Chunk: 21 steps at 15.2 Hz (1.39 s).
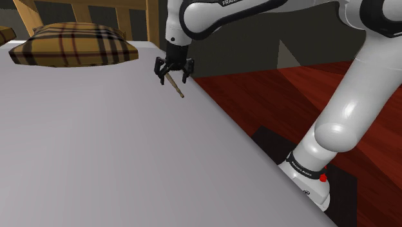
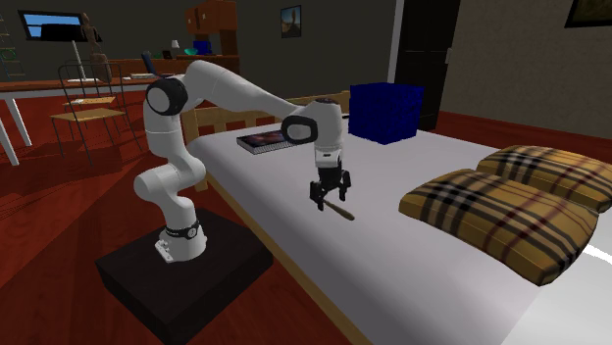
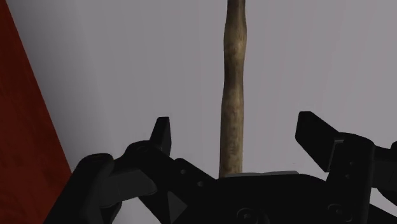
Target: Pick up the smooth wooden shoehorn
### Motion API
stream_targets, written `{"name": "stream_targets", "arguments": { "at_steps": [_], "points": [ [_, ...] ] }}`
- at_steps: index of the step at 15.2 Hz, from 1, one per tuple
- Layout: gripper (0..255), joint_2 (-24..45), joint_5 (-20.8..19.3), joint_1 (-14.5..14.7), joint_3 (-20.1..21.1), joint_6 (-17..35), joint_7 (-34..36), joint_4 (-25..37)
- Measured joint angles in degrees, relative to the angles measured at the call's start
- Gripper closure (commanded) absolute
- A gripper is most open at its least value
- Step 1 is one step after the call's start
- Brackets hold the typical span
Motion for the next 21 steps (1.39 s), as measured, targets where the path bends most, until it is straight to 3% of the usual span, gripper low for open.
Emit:
{"name": "stream_targets", "arguments": {
  "at_steps": [11,21],
  "points": [
    [255,-0.2,0.0,-0.1,-0.1,-0.1,-0.1,0.2],
    [255,-1.7,0.9,-0.2,-0.1,-7.1,-0.7,5.6]
  ]
}}
